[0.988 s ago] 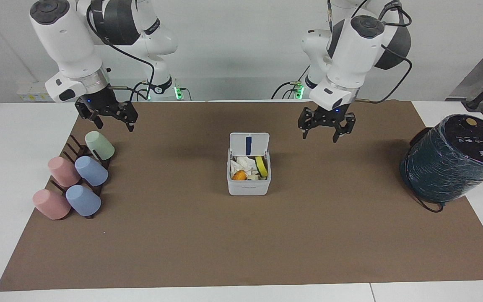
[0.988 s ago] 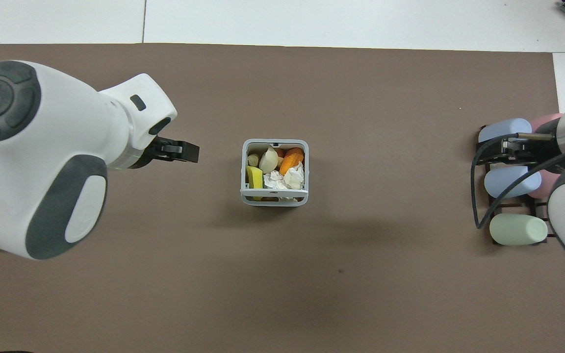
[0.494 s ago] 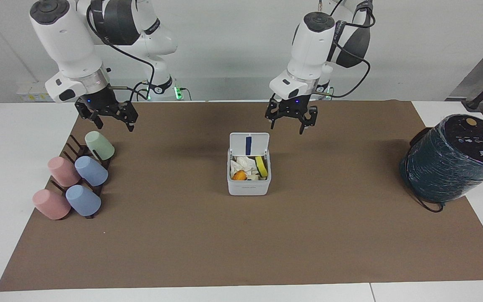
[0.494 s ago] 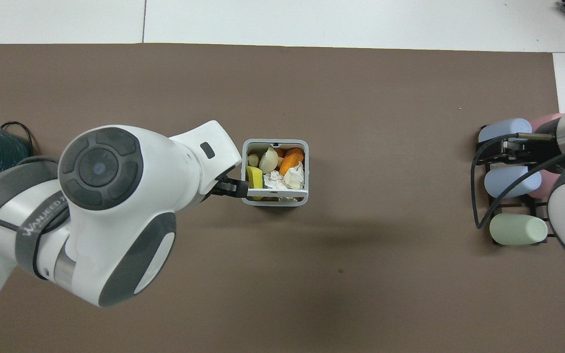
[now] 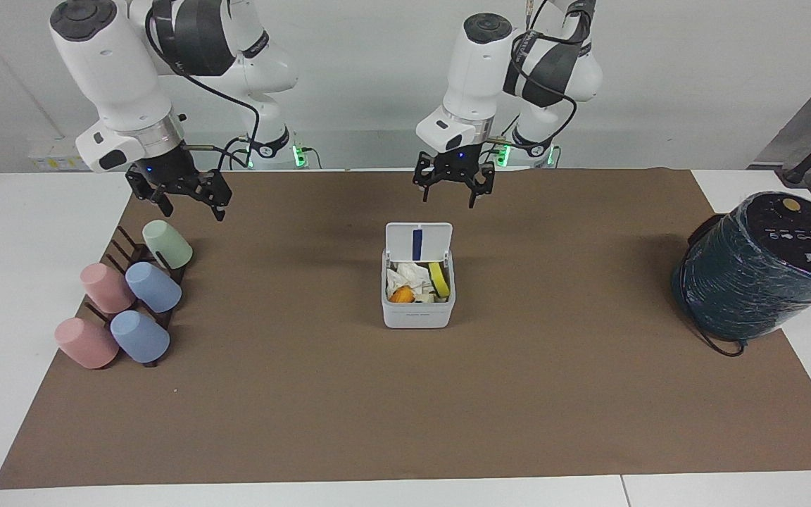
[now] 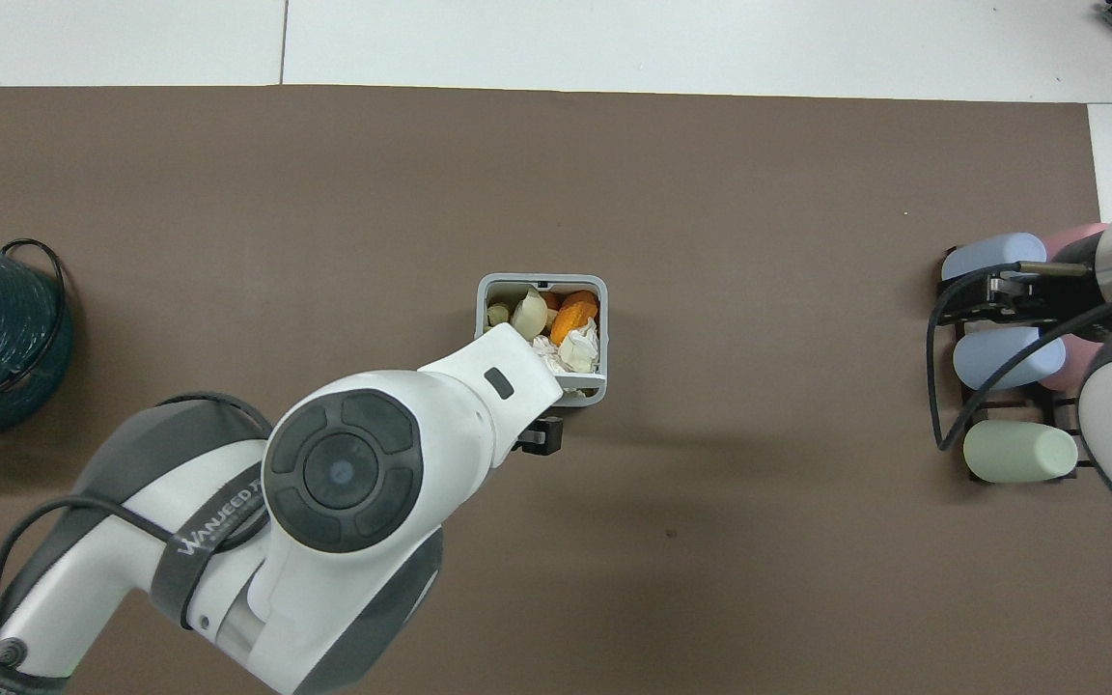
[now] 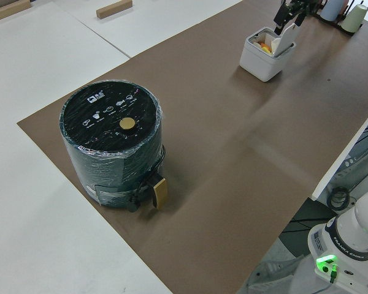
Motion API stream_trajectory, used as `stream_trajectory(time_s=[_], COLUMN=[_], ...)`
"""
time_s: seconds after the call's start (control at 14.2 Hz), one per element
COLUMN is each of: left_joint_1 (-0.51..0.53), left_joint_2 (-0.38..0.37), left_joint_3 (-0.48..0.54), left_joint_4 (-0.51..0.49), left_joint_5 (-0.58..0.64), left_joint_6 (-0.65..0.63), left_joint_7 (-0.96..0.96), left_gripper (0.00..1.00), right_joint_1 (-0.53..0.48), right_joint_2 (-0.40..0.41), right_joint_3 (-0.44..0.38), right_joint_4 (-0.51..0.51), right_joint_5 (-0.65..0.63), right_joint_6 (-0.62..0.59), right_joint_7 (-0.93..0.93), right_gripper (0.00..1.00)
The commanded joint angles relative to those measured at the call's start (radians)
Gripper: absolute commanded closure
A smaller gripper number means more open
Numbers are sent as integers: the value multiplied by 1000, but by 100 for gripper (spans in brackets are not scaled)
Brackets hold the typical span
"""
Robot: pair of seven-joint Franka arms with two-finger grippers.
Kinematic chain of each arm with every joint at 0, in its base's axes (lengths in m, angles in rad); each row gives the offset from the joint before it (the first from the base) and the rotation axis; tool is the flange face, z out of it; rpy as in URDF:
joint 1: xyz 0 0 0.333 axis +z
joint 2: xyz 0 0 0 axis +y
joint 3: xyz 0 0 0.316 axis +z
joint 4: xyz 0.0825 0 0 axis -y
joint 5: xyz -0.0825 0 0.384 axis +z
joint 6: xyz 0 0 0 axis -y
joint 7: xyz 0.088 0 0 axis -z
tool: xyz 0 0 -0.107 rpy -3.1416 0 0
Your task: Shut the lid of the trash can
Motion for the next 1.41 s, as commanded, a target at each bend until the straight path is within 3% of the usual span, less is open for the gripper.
stream_trajectory(time_s=[0.0,0.64,1.34], left_joint_1=[-36,-25,19], left_joint_2=[-32,17,69], left_joint_3=[16,17,19], left_joint_4=[-91,-145,-136], left_joint_5=[8,8,8], left_joint_6=[144,360,542], left_joint_7=[-166,-240,-242], left_gripper=[0,0,0], right_joint_1=[-9,-9,-9], right_joint_2=[-16,-16,-16], right_joint_3=[4,5,4], right_joint_4=[-11,-11,-11], right_joint_5=[7,7,7], right_joint_6=[-8,-8,-8], right_joint_7=[-19,-19,-19], right_gripper=[0,0,0])
